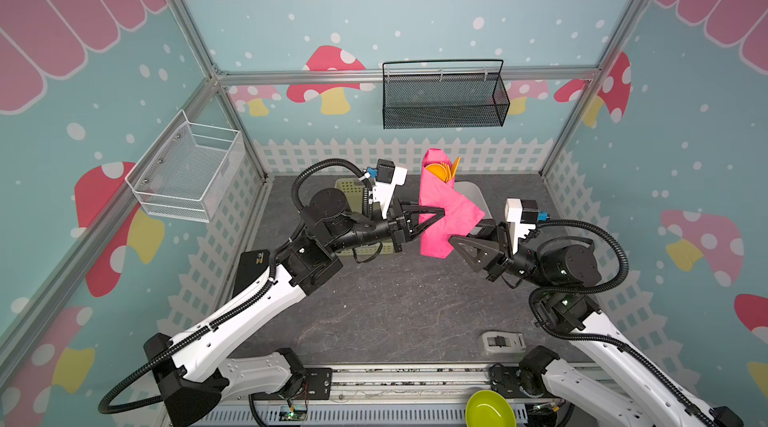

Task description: Place the utensils on the paper napkin and roll it up

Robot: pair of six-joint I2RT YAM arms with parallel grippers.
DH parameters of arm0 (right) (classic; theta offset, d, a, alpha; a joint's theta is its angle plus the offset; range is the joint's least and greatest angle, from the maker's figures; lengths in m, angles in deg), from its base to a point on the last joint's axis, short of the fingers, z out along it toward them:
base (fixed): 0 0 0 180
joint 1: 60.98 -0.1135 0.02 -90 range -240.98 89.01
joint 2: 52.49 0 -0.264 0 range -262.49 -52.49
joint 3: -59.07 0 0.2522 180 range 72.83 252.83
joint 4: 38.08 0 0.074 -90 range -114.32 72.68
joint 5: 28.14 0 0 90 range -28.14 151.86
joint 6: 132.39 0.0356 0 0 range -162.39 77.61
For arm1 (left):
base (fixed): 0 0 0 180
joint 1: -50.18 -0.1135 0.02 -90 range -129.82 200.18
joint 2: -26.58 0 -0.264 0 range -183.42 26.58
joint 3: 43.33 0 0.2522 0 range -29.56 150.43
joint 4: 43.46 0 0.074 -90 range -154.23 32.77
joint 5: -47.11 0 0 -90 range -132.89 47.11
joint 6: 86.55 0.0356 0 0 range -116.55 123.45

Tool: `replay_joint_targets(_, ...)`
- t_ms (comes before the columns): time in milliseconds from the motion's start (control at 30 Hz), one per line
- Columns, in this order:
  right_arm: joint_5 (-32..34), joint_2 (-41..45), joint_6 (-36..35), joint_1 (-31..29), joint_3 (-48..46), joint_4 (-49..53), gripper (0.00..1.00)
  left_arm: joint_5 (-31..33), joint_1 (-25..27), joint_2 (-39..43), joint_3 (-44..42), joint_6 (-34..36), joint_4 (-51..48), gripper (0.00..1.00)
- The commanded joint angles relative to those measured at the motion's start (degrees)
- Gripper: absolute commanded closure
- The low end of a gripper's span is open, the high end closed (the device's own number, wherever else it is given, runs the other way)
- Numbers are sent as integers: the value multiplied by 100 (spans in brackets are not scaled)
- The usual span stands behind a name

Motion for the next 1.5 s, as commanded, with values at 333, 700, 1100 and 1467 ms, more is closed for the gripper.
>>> replay_joint_targets(333,-375,-513,374,-28,-248,-721,55,719,16,127,40,138,-132,92)
replay_joint_targets(700,-536,-773,324,-199,-185,-874,57,1515,16,48,127,148,-572,93)
replay_joint_targets(1100,-317,-842,43,-339,47,-401,59,1836,16,-65,188,-6,-673,93)
replay_joint_targets(1467,-9,-952,-275,-536,306,242,62,2157,17,-223,385,-157,-985,96)
